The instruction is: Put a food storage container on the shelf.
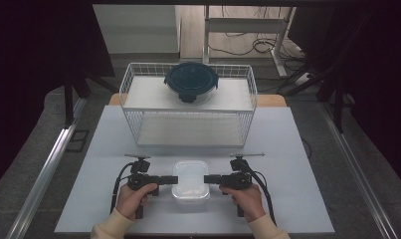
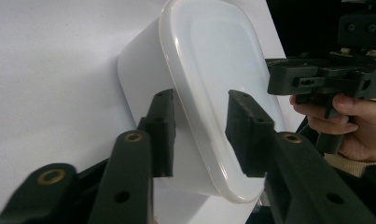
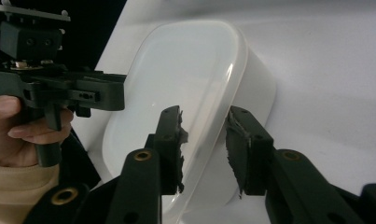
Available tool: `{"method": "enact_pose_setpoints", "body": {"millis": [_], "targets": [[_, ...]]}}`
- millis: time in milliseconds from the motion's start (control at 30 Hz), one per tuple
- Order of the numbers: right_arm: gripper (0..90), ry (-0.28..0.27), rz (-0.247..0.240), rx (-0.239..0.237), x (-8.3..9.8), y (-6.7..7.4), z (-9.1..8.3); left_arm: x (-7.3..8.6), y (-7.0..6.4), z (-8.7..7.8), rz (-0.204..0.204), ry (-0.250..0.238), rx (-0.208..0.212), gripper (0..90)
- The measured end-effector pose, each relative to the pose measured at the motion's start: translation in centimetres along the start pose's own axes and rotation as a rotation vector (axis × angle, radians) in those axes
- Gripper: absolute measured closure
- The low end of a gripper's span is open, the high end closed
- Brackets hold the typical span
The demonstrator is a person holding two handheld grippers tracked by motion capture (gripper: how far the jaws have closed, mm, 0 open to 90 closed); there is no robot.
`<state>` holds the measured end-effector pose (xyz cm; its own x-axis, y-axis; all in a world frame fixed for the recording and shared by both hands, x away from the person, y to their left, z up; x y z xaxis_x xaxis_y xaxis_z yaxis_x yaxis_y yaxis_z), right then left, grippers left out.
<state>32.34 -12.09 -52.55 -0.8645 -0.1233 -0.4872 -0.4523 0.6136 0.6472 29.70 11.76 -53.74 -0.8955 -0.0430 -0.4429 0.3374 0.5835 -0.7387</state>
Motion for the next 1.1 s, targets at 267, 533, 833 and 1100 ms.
{"method": "enact_pose_setpoints", "body": {"millis": [267, 533, 833, 1100], "targets": [[72.9, -0.004, -0.007, -0.025, 0.2, 0.5, -1.0, 0.2, -0.6, -0.9, 0.034, -0.014, 0.019, 71.5], [79.4, -0.026, -0.058, -0.027, 0.1, 1.2, -2.0, 0.2, -1.5, -1.5, 0.067, -0.038, 0.009, 79.1], [79.4, -0.041, -0.097, -0.035, -0.1, 1.8, -2.4, 0.1, -2.1, -2.3, 0.098, -0.055, 0.027, 79.5], [79.3, -0.071, -0.150, -0.040, -0.5, 3.2, -3.5, -0.3, -3.6, -3.6, 0.151, -0.086, 0.045, 79.9]]}}
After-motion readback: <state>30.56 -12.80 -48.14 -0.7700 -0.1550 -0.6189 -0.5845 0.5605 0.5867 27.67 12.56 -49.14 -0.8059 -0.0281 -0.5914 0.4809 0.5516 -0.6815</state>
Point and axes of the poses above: each handheld gripper's, and its own axes: z roughly forward along the jaws, x roughly out of its underside, y roughly to its left, the point moved 5 cm from there along z, roughly forward along the jaws
